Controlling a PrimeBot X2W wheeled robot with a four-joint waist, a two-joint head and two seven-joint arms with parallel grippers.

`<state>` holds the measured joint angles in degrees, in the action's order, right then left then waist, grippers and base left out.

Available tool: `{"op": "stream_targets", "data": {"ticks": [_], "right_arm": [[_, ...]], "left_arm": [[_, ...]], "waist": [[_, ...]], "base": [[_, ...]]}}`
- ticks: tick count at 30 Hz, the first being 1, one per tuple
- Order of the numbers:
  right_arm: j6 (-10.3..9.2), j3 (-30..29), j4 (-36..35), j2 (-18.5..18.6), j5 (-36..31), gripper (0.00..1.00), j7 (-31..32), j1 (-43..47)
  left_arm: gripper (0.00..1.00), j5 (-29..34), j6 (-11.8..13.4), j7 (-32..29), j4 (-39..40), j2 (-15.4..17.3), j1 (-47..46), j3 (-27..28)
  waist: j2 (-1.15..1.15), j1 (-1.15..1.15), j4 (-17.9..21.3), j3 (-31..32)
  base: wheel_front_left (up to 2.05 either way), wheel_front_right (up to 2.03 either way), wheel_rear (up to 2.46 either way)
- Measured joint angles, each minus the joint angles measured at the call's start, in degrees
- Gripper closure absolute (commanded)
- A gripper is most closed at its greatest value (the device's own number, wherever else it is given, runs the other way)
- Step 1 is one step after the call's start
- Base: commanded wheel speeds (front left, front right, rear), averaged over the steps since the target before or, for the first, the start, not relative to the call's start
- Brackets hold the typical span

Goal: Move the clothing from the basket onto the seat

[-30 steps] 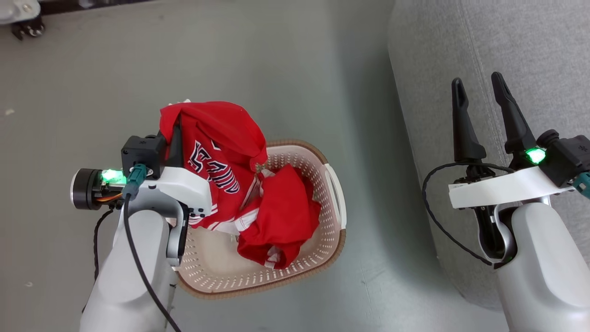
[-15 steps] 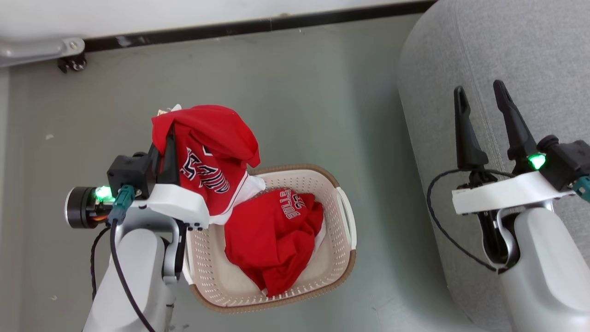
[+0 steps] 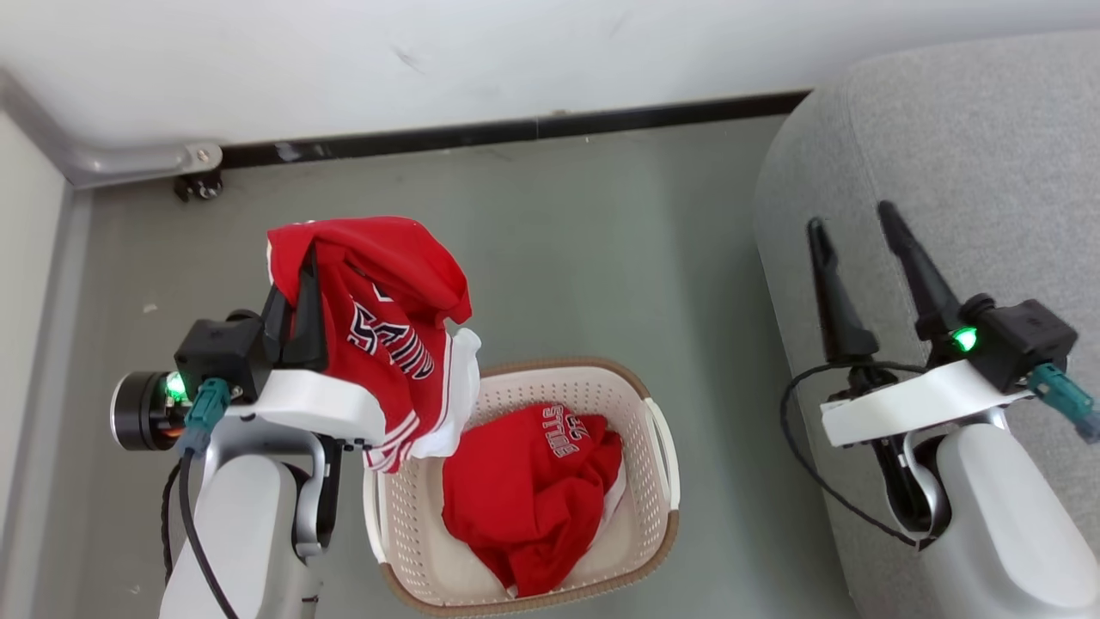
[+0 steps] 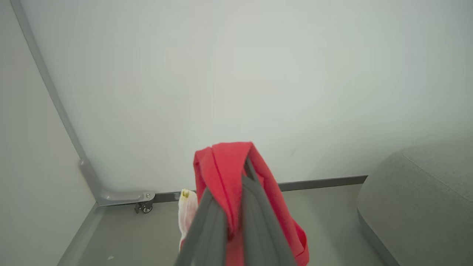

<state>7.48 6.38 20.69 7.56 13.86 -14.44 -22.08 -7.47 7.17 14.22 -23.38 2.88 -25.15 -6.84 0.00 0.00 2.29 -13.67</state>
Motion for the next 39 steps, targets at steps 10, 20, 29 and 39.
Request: {"op": "stream_targets", "data": {"ticks": [10,20,29,39], "right_arm": [[0.01,7.67,-0.14,3.39,-0.14,0.00,2.05,0.92],[0.01,18.25,-1.47,6.86,1.26,0.00,5.75,0.94],[0.01,29.28,-4.14,10.20,5.03,0.00,9.55,0.99],[0.01,34.77,-7.26,14.52,10.12,0.00,12.12,0.98]], "left_arm": [[1.00,0.05,-1.51,0.00,2.67,0.00,1.69,-0.81],[1.00,0.86,-3.61,0.25,5.31,0.26,2.99,-2.78],[1.00,1.67,-5.33,0.25,6.52,0.83,4.20,-4.14],[1.00,1.20,-10.39,0.25,8.26,1.97,5.05,-6.91]], "waist": [[0.00,0.00,-1.36,4.67],[0.00,0.00,-2.35,8.95],[0.00,0.00,-2.84,12.15],[0.00,0.00,-2.87,14.79]], "base": [[0.00,0.00,0.00],[0.00,0.00,0.00],[0.00,0.00,0.00],[0.00,0.00,0.00]]}}
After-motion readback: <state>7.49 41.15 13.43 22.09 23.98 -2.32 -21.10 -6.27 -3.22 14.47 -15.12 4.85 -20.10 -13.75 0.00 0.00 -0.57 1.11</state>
